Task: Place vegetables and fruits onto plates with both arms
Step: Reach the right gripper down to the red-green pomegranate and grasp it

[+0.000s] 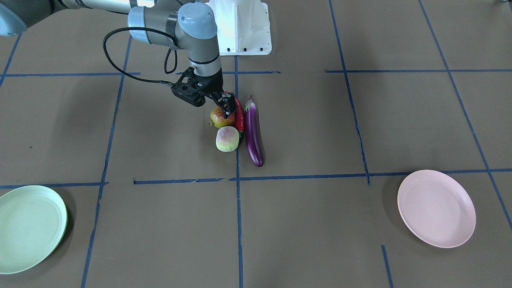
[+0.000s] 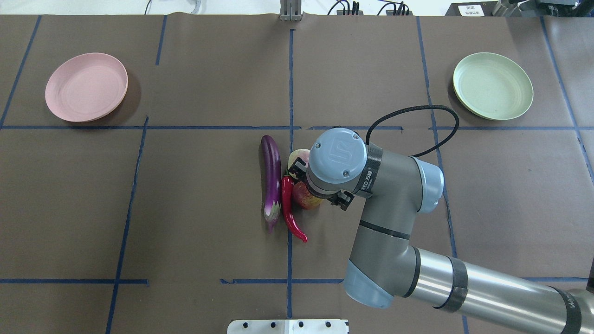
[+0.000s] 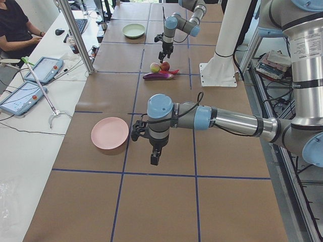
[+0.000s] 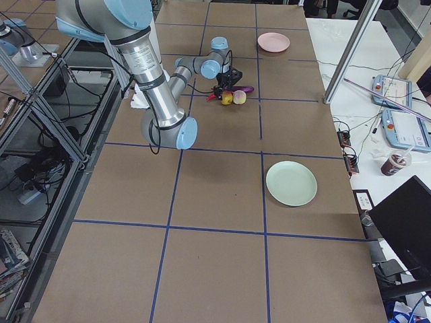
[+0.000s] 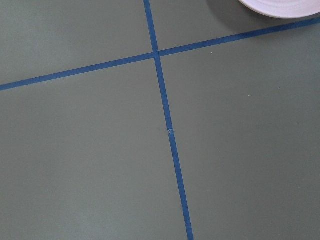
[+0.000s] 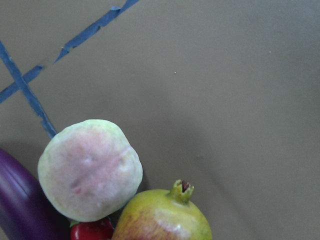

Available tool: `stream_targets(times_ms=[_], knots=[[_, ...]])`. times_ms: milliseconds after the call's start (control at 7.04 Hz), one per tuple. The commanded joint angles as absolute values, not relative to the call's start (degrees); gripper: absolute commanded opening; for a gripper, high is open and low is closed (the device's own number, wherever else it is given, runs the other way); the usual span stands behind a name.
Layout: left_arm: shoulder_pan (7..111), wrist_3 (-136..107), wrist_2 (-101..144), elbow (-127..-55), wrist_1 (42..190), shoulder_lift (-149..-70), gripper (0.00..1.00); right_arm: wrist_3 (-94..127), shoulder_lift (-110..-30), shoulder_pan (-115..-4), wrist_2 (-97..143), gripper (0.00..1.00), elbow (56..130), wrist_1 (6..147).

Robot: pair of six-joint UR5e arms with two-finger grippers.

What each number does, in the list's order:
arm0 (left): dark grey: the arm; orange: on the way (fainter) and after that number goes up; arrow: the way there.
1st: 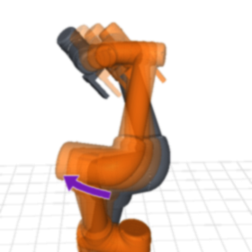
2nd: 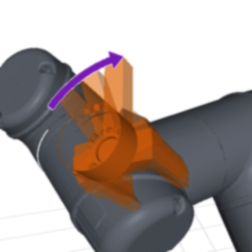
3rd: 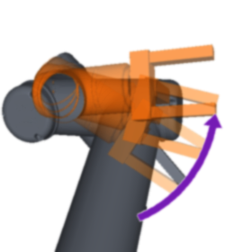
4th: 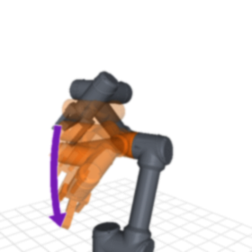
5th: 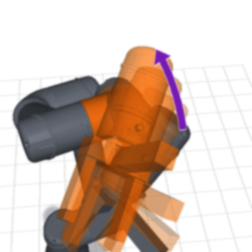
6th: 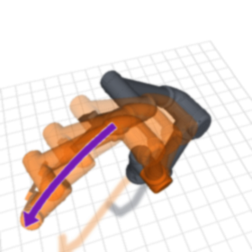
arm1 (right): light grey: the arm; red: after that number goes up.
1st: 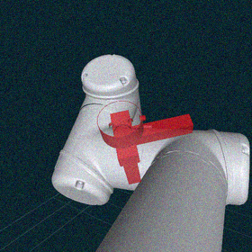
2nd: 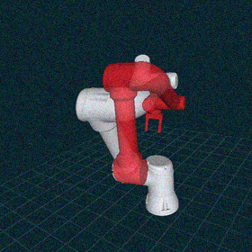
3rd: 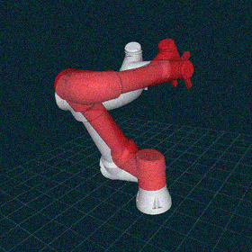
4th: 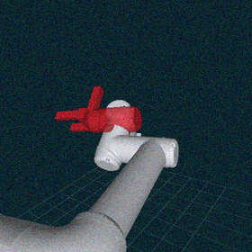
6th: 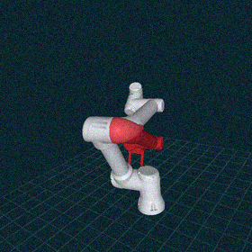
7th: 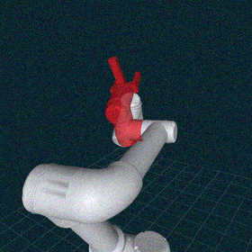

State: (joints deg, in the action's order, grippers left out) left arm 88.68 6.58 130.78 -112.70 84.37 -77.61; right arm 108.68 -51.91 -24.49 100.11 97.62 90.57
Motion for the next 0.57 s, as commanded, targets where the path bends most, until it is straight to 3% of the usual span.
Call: stream_targets(times_ms=[0,426], knots=[[88.7,6.6,130.8,-112.7,84.4,-77.6,1.0,108.9,-51.2,-23.4,99.5,0.99,96.4,90.4],[88.7,6.6,130.8,-112.7,84.4,-77.3,1.0,109.2,-48.0,-22.7,98.0,0.99,91.5,90.1]])
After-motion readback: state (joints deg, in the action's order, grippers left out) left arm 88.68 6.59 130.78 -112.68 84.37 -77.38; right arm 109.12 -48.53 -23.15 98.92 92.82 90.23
